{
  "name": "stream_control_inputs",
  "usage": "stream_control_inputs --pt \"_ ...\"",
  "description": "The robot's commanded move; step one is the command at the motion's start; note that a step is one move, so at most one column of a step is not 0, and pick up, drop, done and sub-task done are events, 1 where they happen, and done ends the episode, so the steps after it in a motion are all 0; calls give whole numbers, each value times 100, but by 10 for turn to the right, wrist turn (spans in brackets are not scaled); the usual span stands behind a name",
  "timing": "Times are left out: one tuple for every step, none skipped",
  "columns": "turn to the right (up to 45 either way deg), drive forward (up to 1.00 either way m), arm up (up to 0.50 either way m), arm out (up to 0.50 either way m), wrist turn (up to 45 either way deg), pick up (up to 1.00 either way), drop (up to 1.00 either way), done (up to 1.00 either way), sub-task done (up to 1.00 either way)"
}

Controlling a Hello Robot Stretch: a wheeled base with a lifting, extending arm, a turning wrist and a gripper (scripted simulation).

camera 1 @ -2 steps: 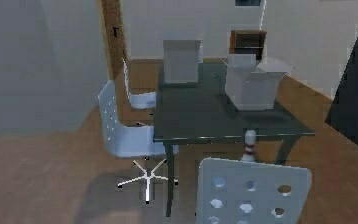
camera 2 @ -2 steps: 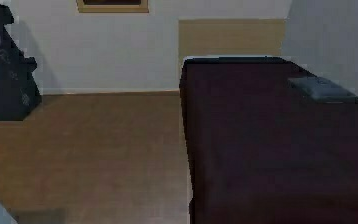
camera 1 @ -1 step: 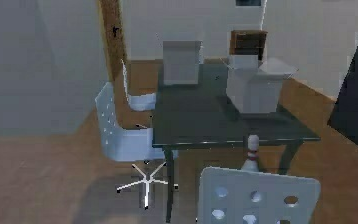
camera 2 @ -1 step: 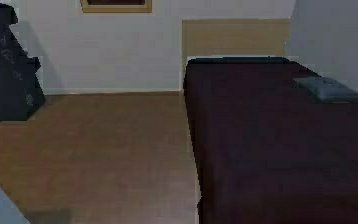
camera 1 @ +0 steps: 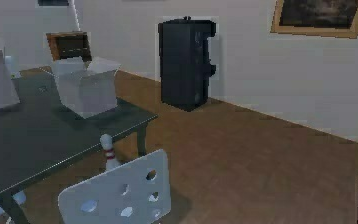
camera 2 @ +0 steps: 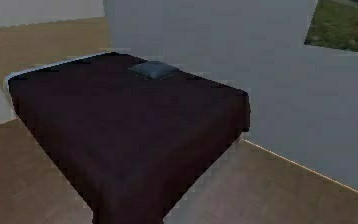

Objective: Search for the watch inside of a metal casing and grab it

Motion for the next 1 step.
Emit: stream_control_inputs --pt "240 0 0 0 0 0 0 0 0"
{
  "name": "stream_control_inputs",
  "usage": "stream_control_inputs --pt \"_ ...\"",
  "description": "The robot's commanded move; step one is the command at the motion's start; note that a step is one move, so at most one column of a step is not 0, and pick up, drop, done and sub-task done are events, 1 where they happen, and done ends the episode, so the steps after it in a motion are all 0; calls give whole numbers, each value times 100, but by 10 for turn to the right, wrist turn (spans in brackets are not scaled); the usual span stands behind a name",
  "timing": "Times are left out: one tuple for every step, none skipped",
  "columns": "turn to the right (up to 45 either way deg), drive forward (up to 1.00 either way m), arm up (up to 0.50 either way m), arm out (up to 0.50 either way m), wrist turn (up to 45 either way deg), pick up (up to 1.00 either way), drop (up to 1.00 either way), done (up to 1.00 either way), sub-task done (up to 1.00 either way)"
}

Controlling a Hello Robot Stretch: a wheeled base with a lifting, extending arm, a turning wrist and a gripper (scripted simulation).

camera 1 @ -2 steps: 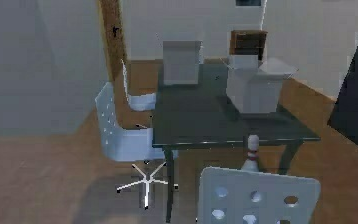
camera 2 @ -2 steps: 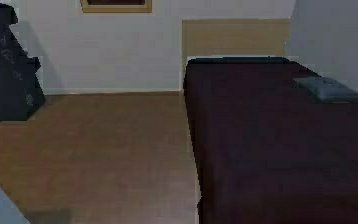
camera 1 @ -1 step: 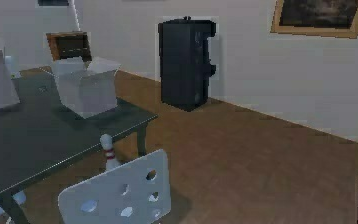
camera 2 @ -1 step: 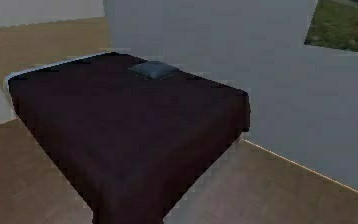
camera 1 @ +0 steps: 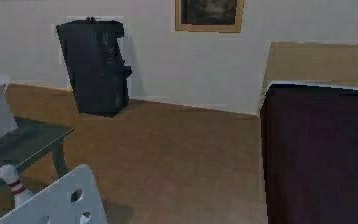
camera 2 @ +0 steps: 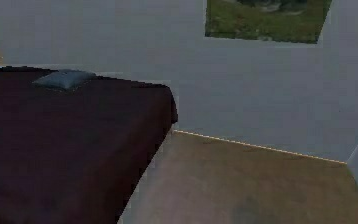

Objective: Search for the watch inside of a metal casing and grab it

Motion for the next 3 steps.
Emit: stream_control_inputs --pt "30 0 0 0 0 0 0 0 0" --pt "0 60 0 0 0 0 0 0 0" --pt "-390 0 0 0 0 0 0 0 0"
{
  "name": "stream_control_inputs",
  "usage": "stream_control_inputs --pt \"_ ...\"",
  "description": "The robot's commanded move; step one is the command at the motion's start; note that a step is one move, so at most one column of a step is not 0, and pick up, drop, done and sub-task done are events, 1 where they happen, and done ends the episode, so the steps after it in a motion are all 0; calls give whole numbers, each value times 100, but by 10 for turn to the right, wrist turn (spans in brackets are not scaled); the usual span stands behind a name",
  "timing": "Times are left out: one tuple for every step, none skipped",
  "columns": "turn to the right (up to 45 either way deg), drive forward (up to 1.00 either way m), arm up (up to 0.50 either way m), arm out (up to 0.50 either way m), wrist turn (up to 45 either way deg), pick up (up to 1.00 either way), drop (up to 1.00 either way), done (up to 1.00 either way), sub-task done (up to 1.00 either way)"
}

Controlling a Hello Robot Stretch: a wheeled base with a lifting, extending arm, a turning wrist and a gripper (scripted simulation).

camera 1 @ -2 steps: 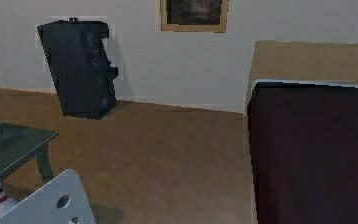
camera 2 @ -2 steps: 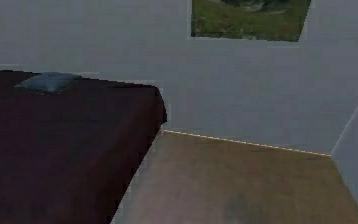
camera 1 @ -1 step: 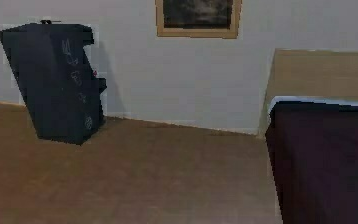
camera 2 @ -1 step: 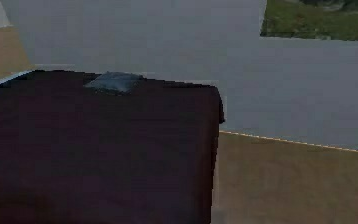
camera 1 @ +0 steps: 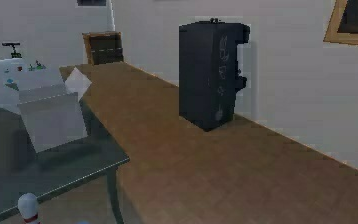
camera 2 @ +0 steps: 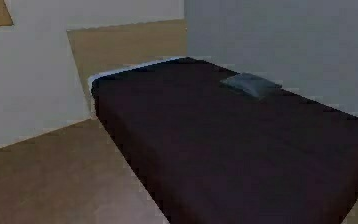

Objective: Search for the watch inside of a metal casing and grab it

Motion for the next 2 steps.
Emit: stream_control_inputs --pt "0 90 0 0 0 0 0 0 0" --pt "-360 0 0 0 0 0 0 0 0"
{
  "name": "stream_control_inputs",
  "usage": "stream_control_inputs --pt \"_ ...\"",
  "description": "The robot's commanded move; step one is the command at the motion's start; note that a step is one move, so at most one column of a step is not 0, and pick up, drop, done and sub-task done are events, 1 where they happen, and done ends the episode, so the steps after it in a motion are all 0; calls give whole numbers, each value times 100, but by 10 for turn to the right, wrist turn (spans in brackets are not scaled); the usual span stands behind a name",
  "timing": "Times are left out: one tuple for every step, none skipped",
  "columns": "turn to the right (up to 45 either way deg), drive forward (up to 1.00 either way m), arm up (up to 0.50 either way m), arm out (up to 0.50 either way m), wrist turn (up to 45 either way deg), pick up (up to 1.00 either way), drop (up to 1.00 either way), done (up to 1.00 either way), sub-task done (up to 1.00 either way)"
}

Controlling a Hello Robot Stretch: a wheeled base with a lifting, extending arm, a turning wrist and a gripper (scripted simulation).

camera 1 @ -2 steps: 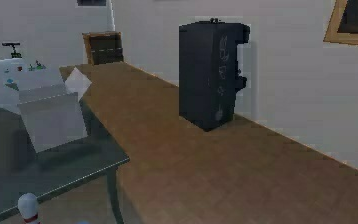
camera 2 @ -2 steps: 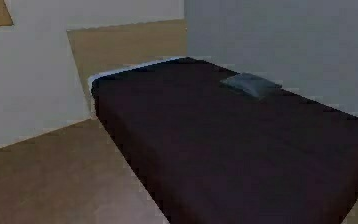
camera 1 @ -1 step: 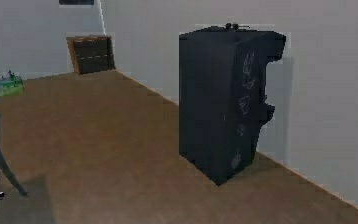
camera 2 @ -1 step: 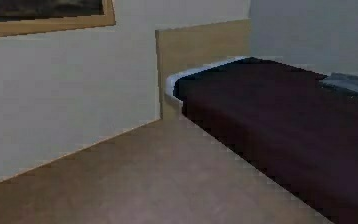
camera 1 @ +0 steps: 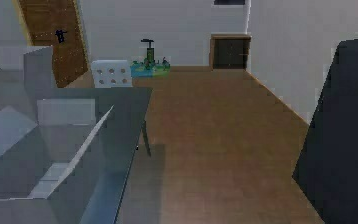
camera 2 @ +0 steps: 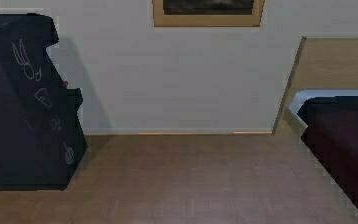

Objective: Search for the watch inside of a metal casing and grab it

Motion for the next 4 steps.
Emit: stream_control_inputs --pt "0 45 0 0 0 0 0 0 0" --pt "-450 0 0 0 0 0 0 0 0" --pt "-450 0 0 0 0 0 0 0 0" --pt "-360 0 0 0 0 0 0 0 0"
